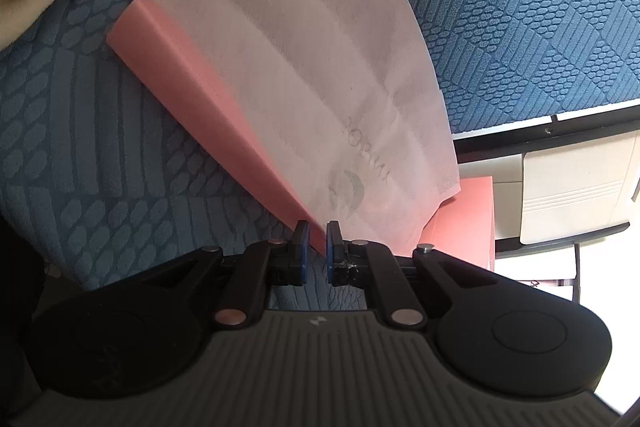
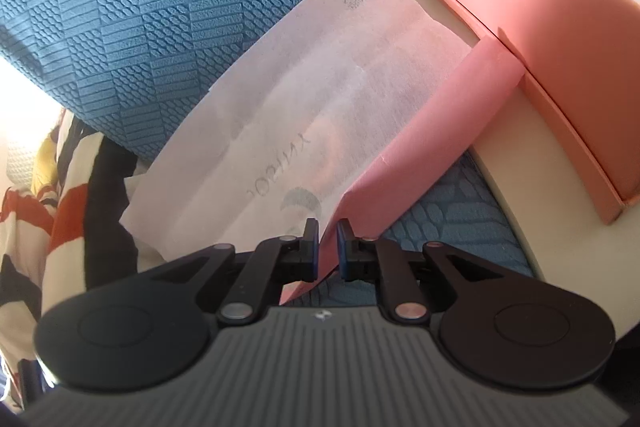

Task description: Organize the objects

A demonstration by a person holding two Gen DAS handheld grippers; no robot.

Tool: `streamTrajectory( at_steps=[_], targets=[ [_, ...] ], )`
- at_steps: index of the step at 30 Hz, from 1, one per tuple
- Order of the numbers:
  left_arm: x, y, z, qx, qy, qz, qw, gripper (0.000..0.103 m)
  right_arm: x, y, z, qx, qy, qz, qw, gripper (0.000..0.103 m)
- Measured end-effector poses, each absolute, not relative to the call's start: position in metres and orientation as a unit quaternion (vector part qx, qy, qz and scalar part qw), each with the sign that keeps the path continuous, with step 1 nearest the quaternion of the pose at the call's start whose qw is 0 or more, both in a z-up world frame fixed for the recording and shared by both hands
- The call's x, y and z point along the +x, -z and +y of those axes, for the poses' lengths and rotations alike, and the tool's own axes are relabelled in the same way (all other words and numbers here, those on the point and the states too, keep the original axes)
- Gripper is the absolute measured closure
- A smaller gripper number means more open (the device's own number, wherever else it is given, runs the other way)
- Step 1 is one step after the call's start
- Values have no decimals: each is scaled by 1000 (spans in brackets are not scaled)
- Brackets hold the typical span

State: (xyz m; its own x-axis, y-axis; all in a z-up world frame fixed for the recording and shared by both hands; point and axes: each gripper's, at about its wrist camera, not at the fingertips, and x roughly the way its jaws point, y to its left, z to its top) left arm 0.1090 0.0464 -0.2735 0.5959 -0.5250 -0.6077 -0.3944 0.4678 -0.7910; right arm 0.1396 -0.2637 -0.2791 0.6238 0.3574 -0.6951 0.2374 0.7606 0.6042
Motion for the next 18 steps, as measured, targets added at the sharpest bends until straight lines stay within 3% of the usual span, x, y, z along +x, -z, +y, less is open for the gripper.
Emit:
streamTrajectory(
  at_steps=[18],
  targets=[
    [136, 254, 32, -409, 60, 439, 798, 95, 179, 297, -254, 334, 2, 435, 836, 91]
  ],
)
